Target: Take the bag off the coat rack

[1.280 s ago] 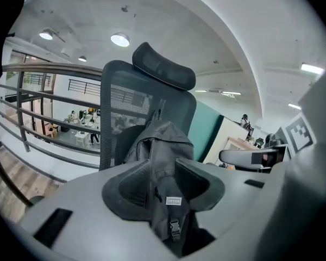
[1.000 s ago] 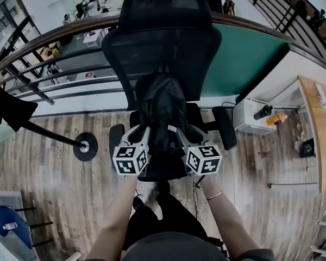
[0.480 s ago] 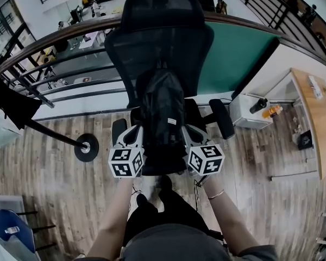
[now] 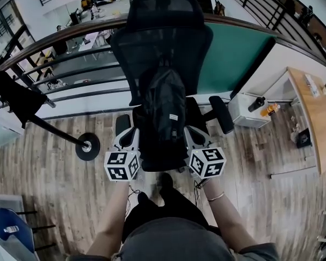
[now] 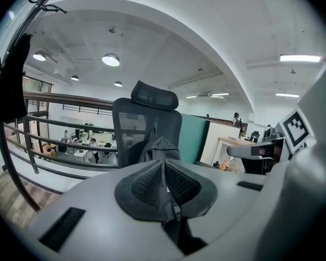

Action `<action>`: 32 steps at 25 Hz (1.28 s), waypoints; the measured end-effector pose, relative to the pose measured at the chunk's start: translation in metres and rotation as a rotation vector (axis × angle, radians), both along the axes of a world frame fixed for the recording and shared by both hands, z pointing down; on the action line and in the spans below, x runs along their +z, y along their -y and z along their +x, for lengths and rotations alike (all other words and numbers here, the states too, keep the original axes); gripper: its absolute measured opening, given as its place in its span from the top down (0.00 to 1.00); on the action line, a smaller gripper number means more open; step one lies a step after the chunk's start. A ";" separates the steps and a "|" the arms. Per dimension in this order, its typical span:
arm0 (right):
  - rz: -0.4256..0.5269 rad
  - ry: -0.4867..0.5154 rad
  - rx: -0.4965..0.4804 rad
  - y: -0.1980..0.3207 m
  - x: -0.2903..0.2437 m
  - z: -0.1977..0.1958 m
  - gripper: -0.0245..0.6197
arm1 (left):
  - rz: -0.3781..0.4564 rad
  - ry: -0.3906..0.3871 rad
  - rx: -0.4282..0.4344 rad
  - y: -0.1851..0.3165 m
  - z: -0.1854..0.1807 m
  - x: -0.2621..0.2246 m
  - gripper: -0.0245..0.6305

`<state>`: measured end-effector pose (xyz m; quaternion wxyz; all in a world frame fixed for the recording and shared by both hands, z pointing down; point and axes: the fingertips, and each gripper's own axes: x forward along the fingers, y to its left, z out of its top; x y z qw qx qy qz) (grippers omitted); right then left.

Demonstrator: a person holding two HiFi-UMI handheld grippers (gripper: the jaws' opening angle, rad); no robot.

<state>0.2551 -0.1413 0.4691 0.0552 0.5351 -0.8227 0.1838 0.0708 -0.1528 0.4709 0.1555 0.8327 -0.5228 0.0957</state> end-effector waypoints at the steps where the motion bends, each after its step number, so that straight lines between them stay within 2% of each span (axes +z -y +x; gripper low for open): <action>1: -0.004 -0.002 0.007 -0.003 0.000 0.000 0.96 | 0.001 0.003 0.001 -0.003 -0.002 -0.001 0.91; 13: -0.022 -0.024 0.023 -0.027 -0.001 -0.002 0.96 | 0.005 0.014 0.015 -0.024 -0.005 -0.001 0.91; 32: -0.025 -0.043 0.005 -0.027 0.001 -0.003 0.96 | 0.011 0.022 0.014 -0.020 0.001 -0.006 0.91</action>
